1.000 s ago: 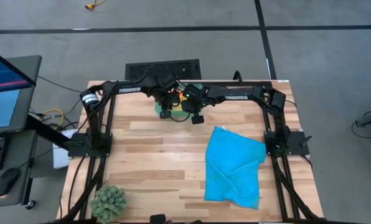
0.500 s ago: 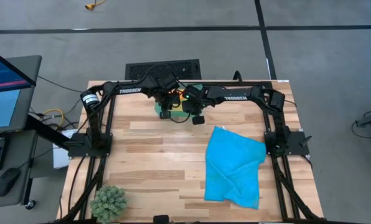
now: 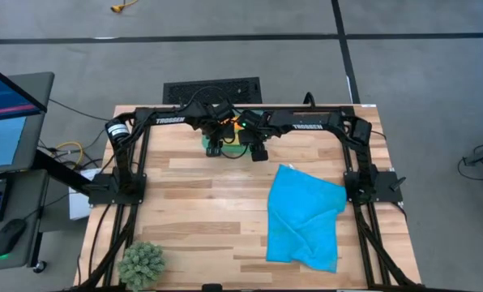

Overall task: Roll microfiber towels into tight, uniform cylinder then place into a basket
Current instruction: Put the yellow towel into the bin, then fold the blue towel

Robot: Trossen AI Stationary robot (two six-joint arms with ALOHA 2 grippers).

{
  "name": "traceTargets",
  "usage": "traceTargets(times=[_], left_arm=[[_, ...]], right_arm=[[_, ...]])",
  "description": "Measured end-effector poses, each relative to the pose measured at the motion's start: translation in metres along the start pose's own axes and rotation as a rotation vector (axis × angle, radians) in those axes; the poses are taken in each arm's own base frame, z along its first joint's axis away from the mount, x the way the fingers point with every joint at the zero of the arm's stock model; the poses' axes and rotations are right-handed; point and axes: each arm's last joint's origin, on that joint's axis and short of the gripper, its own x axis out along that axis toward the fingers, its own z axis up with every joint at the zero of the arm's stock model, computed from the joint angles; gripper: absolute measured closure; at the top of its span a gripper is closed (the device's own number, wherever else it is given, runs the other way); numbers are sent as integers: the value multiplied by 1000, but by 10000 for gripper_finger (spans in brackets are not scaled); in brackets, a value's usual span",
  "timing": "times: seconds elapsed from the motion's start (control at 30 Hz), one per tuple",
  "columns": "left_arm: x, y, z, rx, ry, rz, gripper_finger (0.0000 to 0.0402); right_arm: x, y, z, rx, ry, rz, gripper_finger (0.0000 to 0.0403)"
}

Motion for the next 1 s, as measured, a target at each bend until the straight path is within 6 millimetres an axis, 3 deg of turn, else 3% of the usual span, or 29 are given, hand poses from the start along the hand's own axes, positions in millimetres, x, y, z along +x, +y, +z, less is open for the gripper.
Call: traceTargets(times=[0.27, 0.57, 1.0], left_arm=[[-1, -2, 1, 7, 53, 95, 223], [-6, -7, 5, 13, 25, 46, 223], [-36, -14, 7, 29, -55, 53, 223]], right_arm=[[-8, -1, 0, 21, 50, 37, 191], [-10, 0, 0, 38, 52, 42, 209], [-49, -2, 3, 43, -9, 11, 233]])
